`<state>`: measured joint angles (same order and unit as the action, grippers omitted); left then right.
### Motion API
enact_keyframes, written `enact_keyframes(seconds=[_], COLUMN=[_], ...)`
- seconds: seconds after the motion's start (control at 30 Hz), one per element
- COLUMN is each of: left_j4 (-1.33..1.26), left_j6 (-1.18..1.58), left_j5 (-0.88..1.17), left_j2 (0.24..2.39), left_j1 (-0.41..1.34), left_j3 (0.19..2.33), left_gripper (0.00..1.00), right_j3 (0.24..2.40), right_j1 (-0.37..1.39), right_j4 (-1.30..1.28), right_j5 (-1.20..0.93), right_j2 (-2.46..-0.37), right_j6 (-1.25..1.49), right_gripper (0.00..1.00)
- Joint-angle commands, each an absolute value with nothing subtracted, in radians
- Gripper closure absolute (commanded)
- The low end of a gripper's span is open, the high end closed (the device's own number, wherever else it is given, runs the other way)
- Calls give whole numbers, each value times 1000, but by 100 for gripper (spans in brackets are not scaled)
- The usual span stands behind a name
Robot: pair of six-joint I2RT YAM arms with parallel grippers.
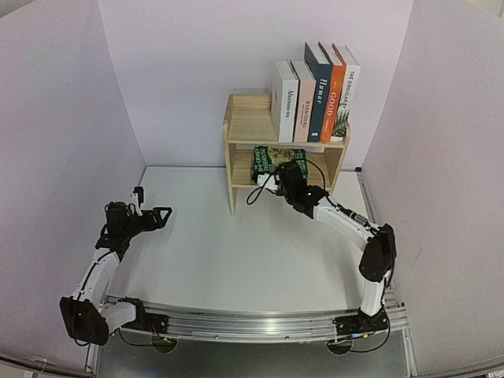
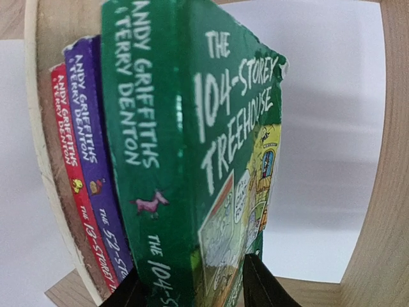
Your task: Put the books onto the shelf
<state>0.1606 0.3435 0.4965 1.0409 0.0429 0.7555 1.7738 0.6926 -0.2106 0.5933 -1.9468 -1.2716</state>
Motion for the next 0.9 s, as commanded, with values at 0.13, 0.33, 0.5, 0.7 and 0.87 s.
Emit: enact_keyframes(seconds=[0.13,0.33,0.5,0.7,0.87], left_j4=[168,176,171,166,174], left_j6=[326,319,324,321,318], left_j5=[506,506,508,512,504], left_j2=[1028,1023,1024,1025,1018], left_j1=[42,41,41,41,41], left_j3=[754,752,745,745,739], left_gripper=[0,0,0,0,0], right_j3=[1809,1817,1833,1839,1836], right_j1=[677,673,672,667,664], right_j4=[-311,-414,-448,-466,-472], right_j5=[545,499,481,478,441], right_j2=[-1917,-1883,-1873,-1877,-1841], right_j6=[-1236,-1209,-1179,-1173,-1149], right_gripper=[49,44,30,33,40])
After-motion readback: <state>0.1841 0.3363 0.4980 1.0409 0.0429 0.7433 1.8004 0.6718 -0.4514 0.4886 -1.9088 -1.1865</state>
